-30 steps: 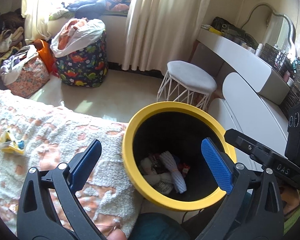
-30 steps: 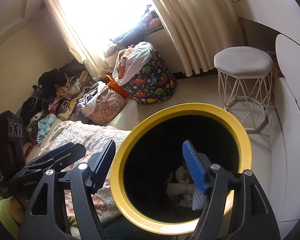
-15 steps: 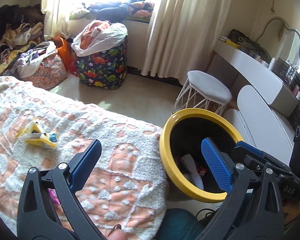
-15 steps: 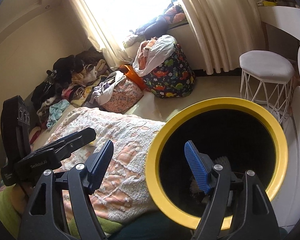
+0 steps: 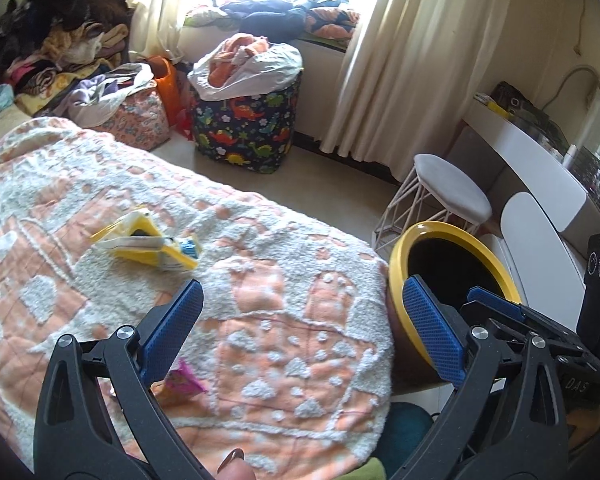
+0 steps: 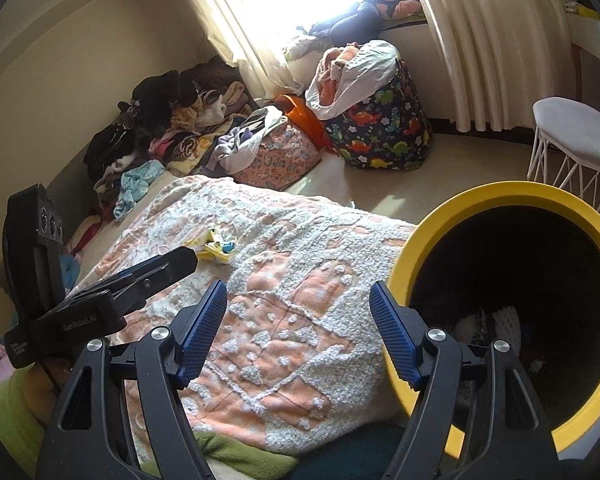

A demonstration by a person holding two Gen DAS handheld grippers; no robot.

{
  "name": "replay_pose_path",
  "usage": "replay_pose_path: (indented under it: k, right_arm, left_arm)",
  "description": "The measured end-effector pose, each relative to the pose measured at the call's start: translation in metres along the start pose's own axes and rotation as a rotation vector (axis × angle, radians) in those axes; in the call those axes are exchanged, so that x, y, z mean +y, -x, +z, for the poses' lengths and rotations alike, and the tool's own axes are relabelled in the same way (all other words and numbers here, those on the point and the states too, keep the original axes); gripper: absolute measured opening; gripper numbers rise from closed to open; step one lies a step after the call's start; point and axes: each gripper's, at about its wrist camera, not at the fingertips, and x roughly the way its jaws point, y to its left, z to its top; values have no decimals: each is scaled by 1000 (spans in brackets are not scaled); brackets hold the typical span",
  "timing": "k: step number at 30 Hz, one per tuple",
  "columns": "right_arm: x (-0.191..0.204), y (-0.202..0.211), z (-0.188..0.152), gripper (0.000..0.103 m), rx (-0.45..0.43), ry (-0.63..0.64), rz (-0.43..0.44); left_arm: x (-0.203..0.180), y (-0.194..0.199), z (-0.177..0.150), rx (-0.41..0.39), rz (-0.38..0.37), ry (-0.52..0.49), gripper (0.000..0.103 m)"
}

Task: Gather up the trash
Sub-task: 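Move both open grippers back over the bed toward the last wrappers, then grasp the yellow-and-white packaging with the left gripper while the right gripper grasps the pink foil wrapper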

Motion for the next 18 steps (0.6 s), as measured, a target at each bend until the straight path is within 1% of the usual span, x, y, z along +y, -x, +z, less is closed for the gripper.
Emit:
replay_pose_path:
  k: [9, 13, 18]
  right_arm:
    - [41, -45, -8, 71, 102, 55, 62]
    - [62, -68, -14, 71, 163, 88, 97]
    - [89, -94, -24, 71, 226, 129, 140]
  left_arm:
    - [55, 18, -6, -19, 65, 87, 92]
    - [80, 24, -8, -29, 93, 136, 92]
    - [105, 30, -7, -46, 114, 191, 92]
